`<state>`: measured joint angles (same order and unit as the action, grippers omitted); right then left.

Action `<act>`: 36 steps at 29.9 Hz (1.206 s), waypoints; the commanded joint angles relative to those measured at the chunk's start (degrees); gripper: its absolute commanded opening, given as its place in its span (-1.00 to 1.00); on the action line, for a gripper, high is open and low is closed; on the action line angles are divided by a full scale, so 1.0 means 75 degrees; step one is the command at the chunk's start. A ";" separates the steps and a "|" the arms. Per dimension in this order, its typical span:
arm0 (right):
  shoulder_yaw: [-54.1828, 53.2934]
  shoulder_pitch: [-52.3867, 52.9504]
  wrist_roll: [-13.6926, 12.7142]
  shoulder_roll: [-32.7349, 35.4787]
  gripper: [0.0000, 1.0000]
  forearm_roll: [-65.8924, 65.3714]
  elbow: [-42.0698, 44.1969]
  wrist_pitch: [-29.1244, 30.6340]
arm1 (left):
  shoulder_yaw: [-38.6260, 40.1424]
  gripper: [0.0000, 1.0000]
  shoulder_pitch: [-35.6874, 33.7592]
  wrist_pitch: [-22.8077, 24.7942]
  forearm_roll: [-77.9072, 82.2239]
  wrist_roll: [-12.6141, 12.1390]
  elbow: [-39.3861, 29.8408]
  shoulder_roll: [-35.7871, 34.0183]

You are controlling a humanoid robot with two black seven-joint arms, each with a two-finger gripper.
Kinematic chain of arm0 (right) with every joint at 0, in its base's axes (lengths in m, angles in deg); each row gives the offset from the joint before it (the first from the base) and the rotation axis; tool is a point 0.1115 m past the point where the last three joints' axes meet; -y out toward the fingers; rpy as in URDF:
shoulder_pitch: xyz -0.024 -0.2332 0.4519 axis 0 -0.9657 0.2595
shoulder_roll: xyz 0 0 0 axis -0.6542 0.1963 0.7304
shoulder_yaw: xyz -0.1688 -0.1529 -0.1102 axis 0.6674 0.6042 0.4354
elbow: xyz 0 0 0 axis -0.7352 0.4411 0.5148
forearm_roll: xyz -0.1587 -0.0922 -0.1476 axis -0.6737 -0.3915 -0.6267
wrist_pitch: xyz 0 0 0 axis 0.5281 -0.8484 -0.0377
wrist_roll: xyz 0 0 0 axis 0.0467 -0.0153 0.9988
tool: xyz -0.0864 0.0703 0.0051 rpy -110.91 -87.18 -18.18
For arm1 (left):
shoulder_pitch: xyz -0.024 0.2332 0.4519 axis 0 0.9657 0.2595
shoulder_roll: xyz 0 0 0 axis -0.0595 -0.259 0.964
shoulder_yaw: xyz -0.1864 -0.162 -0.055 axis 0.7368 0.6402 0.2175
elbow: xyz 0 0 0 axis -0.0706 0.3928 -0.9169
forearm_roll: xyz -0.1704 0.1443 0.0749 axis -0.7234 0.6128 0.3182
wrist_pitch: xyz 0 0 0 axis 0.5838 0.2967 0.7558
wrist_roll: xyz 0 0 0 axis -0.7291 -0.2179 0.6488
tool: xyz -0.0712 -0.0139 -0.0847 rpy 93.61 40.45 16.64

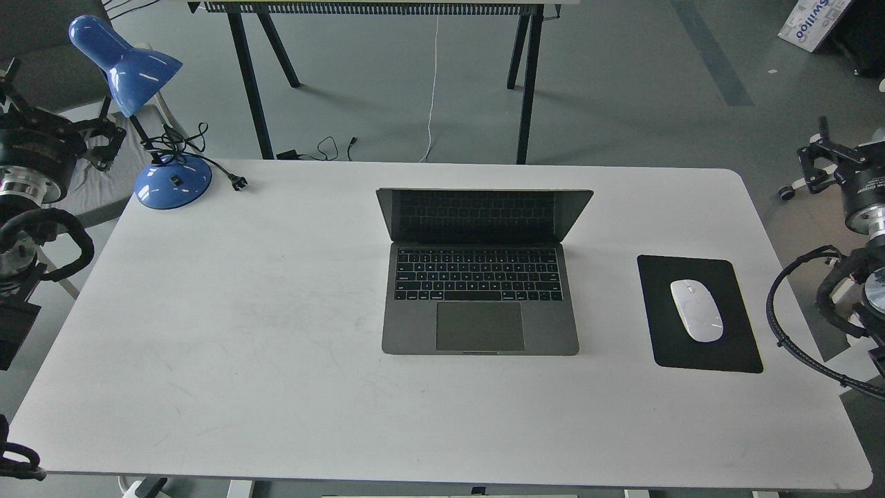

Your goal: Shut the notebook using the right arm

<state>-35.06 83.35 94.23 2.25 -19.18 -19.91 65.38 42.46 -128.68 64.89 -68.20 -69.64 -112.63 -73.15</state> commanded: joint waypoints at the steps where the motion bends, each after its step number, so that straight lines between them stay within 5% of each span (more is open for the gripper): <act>1: 0.0000 0.0020 0.0012 0.0000 1.00 -0.0008 -0.0050 0.0019 | -0.0009 1.00 0.0023 0.0000 0.0011 0.0023 -0.0011 0.0030; 15: 0.0538 0.1225 0.0035 0.0538 1.00 -0.1188 -0.0308 0.0019 | 0.0002 1.00 0.0093 0.0000 0.0011 0.0023 -0.0093 0.0042; 29: 0.4929 0.4986 0.0023 0.0750 1.00 -0.5559 -0.0167 -0.0473 | 0.0003 1.00 0.0304 0.0000 0.0011 0.0058 -0.0198 -0.0029; 36: 0.6550 0.5715 0.0094 -0.0514 0.99 -0.7820 -0.0179 -0.1422 | 0.0014 1.00 0.0304 0.0000 0.0000 0.0058 -0.0198 0.0007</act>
<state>10.91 124.86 94.83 2.17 -70.25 -21.35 57.11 42.49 -126.41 64.89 -68.12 -69.22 -114.12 -73.25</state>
